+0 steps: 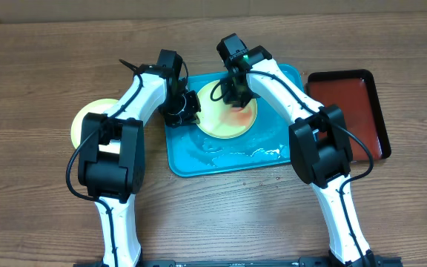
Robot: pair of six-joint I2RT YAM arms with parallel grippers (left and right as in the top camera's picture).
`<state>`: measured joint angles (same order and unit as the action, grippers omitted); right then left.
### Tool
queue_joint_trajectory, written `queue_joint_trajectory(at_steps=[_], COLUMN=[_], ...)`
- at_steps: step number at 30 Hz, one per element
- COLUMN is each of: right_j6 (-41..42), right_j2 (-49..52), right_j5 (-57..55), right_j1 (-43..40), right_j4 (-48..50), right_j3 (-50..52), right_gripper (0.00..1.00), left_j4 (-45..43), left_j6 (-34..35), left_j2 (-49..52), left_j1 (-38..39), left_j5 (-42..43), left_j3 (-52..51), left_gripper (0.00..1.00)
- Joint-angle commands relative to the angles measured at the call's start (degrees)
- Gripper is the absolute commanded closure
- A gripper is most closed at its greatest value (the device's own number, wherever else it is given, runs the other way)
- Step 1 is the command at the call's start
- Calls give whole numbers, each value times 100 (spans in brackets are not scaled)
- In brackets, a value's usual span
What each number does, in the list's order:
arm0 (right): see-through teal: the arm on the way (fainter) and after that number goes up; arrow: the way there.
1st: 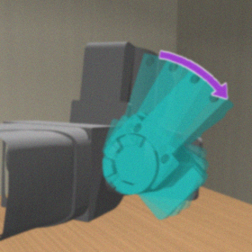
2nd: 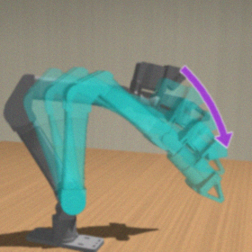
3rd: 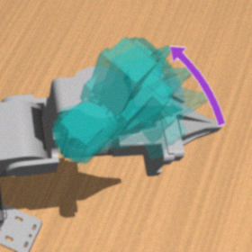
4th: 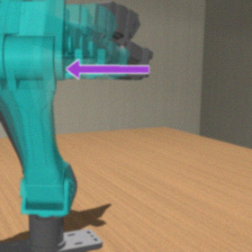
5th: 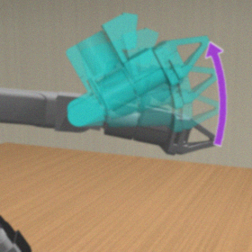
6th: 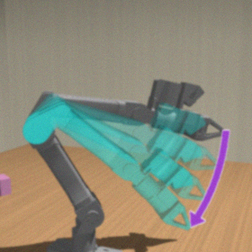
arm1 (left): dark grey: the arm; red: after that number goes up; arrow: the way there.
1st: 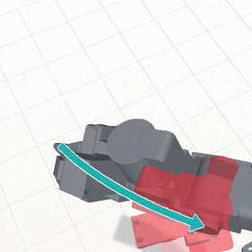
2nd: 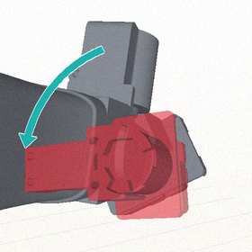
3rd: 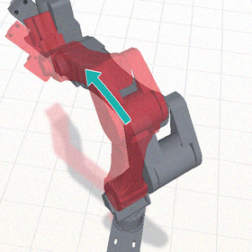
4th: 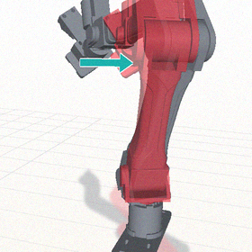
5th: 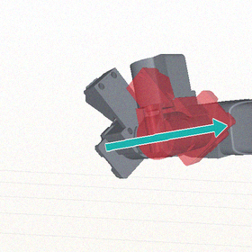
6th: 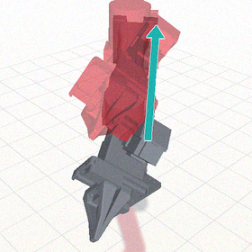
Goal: Clean dirty plates on tray and stack at the side
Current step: 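Move sponge in right gripper over the red-brown tray on the right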
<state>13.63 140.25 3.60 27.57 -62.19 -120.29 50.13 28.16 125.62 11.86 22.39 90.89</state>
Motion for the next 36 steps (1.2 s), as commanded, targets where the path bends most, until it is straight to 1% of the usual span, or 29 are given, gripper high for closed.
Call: queue_joint_trajectory(at_steps=[1, 3, 8, 12, 14, 19, 23, 27, 33, 36], right_j6=[-192, -190, -186, 2, 7, 7, 9, 15, 258, 313], right_j2=[15, 15, -11, -225, -485, -1325, -2081, -2664, -2990, -2988], right_j5=[1471, 1696, 1635, 944, 570, 35, 28, -9, -1093, -1576], right_j1=[164, 162, -68, -372, -518, -800, -1139, -1670, -2476, -2765], right_j4=[-238, -490, -1029, -1202, -1257, -1327, -1410, -1687, -2295, -2522], right_j3=[26, 26, 24, 22, 22, 22, 22, 22, 22, 39], right_gripper=[96, 96, 96, 96, 96, 96, 96, 96, 96, 96], left_j4=[46, 48, 68, 74, 122, 376, 535, 623, 699, 776], left_j6=[-122, -136, -140, -354, -470, -584, -776, -1080, -1303, -1300], left_j2=[-4, -4, -4, -11, -42, -332, -850, -1362, -1912, -2081], left_j1=[-26, -26, -26, -28, -26, -22, -13, 57, 380, 695], left_j5=[-289, -286, -293, -348, -455, -1222, -1884, -2402, -3204, -3853], left_j3=[4, 4, 4, 9, 26, 90, 90, 90, 90, 90], left_gripper=[96, 96, 96, 96, 96, 96, 96, 96, 96, 96])
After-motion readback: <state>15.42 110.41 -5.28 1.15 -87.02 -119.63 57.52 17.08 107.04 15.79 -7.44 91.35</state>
